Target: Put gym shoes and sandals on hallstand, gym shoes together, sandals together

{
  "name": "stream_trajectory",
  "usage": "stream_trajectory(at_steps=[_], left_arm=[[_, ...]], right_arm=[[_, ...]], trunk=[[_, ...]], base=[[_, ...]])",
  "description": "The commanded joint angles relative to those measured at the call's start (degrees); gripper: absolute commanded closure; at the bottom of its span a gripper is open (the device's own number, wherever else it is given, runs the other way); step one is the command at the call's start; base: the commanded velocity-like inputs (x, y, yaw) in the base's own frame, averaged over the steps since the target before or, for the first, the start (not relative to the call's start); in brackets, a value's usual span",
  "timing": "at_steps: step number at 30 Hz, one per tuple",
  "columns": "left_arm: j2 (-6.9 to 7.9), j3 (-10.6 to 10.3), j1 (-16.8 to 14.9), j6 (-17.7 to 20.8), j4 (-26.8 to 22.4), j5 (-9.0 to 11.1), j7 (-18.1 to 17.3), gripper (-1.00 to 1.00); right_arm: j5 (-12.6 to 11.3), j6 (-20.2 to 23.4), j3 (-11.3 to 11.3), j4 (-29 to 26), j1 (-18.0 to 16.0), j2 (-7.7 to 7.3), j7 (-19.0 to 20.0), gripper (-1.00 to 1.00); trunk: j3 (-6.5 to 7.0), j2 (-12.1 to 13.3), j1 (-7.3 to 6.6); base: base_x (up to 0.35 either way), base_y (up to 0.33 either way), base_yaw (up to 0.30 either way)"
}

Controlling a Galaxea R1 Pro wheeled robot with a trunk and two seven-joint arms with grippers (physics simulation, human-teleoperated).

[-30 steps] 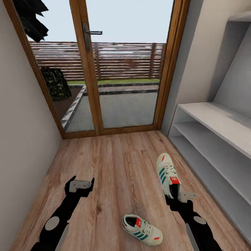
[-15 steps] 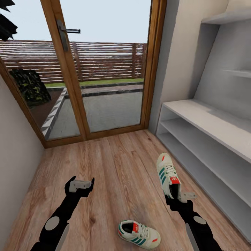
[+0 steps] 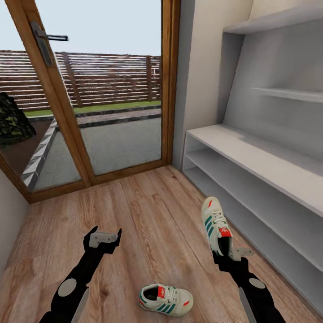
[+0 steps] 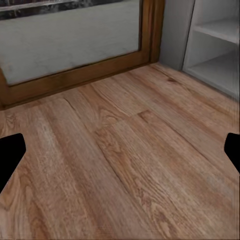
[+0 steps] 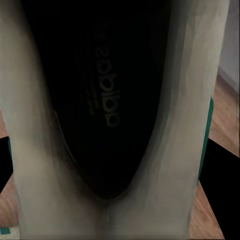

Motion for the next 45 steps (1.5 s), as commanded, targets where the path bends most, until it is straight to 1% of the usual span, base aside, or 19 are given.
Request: stream_trajectory(at_steps=[1, 11, 21, 45], left_arm=[[0.04, -0.04, -0.01, 0.32, -0.1, -0.1, -0.01, -1.0], [0.0, -0.02, -0.01, 0.32, -0.1, -0.1, -0.01, -1.0], [0.04, -0.04, -0.01, 0.32, -0.1, -0.1, -0.01, -1.0], [0.0, -0.04, -0.01, 0.32, -0.1, -0.1, -0.01, -1.0]], right_arm=[[0.01, 0.33, -0.01, -0.08, -0.03, -0.02, 0.01, 1.0], [0.01, 0.29, -0.01, -0.08, -0.03, 0.0, 0.01, 1.0], [0.01, 0.31, -0.01, -0.08, -0.03, 0.0, 0.01, 1.0], [0.01, 0.31, -0.01, -0.08, -0.03, 0.0, 0.01, 1.0]], trunk=[[-0.05, -0.02, -0.01], [-0.05, -0.02, -0.01], [-0.05, -0.02, -0.01], [-0.05, -0.02, -0.01]], base=[[0.0, 0.0, -0.3], [0.0, 0.014, -0.3], [0.043, 0.162, -0.3], [0.001, 0.003, -0.3]])
